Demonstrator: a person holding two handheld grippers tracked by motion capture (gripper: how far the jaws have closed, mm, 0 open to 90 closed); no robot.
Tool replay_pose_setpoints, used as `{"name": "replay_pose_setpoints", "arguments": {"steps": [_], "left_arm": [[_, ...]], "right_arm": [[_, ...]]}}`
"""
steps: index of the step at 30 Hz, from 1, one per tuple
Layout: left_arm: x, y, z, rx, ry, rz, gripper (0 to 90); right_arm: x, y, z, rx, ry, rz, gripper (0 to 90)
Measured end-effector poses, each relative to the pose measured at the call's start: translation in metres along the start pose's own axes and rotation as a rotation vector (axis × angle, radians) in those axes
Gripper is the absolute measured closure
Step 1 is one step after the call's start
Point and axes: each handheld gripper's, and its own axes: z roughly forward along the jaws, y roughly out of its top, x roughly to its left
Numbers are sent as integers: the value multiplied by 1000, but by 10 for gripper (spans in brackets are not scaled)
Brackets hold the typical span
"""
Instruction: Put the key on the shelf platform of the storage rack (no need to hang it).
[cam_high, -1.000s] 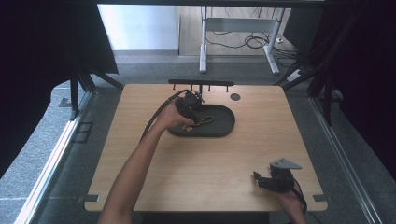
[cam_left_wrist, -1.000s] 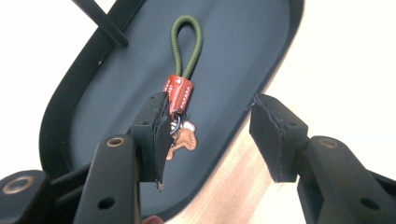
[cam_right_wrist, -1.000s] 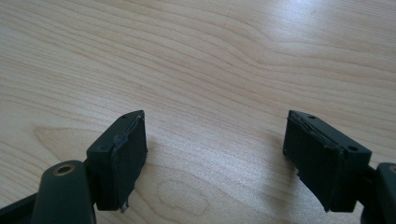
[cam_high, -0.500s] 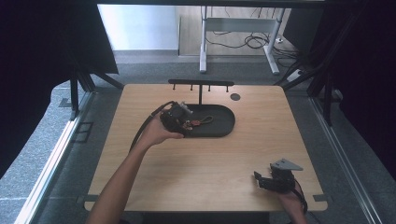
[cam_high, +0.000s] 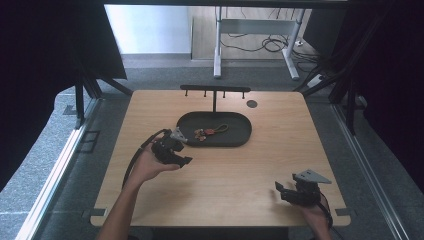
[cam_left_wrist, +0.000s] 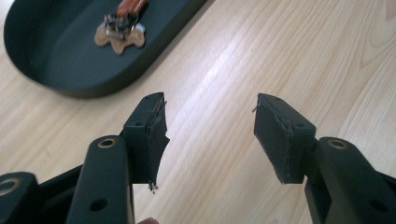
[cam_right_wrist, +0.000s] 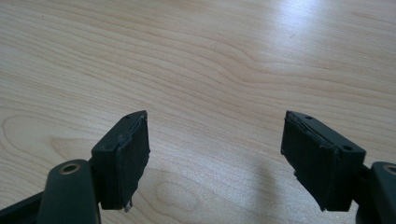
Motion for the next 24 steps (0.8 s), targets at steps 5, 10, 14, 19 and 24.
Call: {"name": "replay_pose_setpoints", "arguments": {"steps": [5, 10, 14, 19, 24], "left_arm": [[-11, -21, 4, 6, -9, -6, 450], [-21, -44, 9, -12, -40, -38, 450], [-20, -52, 7, -7, -37, -49, 447], [-19, -55, 6, -19, -47, -54, 438], [-19, -52, 10, -10, -58, -42, 398]], "right_arm": [[-2, 1, 0, -1, -4, 0, 242], [-5, 2, -1, -4, -11, 10, 243], [-8, 4, 1, -6, -14, 9, 243], [-8, 7, 4, -5, -18, 4, 243], [-8, 9, 10, 8, -26, 1, 229]]}}
